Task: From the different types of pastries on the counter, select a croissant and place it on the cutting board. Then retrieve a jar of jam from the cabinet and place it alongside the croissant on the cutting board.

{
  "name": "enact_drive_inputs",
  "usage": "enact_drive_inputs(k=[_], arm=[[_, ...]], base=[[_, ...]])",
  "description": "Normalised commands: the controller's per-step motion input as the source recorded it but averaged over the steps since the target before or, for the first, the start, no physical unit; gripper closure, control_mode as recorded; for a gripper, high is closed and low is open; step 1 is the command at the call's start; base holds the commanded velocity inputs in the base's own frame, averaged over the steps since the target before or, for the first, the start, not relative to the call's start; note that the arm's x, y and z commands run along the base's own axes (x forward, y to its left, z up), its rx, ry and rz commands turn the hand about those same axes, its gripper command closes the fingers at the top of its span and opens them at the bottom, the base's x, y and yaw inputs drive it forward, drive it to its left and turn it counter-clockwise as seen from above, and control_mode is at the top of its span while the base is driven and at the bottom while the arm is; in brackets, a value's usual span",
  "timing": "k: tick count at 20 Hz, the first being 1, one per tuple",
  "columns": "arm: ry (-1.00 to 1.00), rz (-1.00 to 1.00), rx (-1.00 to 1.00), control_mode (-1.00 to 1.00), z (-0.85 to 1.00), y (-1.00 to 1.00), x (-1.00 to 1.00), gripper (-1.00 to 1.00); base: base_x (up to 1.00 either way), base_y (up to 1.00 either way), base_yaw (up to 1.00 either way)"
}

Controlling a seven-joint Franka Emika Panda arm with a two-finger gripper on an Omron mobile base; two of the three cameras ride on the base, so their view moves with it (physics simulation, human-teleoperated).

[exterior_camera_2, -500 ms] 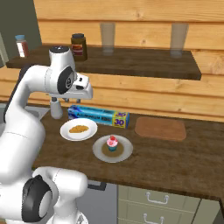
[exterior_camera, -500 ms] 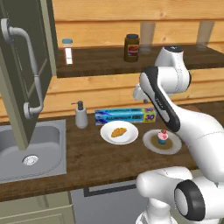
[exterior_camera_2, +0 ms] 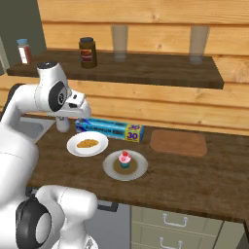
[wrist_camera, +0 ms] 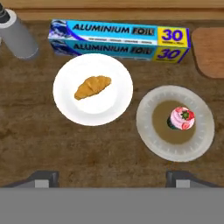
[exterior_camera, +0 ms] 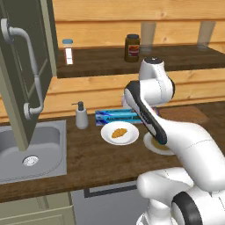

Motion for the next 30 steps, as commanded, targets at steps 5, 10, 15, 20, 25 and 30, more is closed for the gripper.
enact_drive_inputs(k=[5,10,15,20,25,30], arm=[[0.06,-0.37,-0.02,-1.00,-0.89,0.42,0.07,-1.00],[0.07,-0.43,0.09,-1.00,-0.75,-0.16,0.31,-1.00],[0.03,-0.27,0.11,-1.00,-0.52,-0.18,0.60,-1.00],[0.00,-0.04,0.00,-1.00,-0.28,0.11,0.62,-1.00],[0.00,0.00,0.00,-1.00,-0.26,0.02,0.45,-1.00],[0.00,0.00,0.00,-1.00,-0.28,0.01,0.34,-1.00]], base=[[0.00,0.00,0.00],[0.00,0.00,0.00],[0.00,0.00,0.00],[0.00,0.00,0.00],[0.00,0.00,0.00],[0.00,0.00,0.00]])
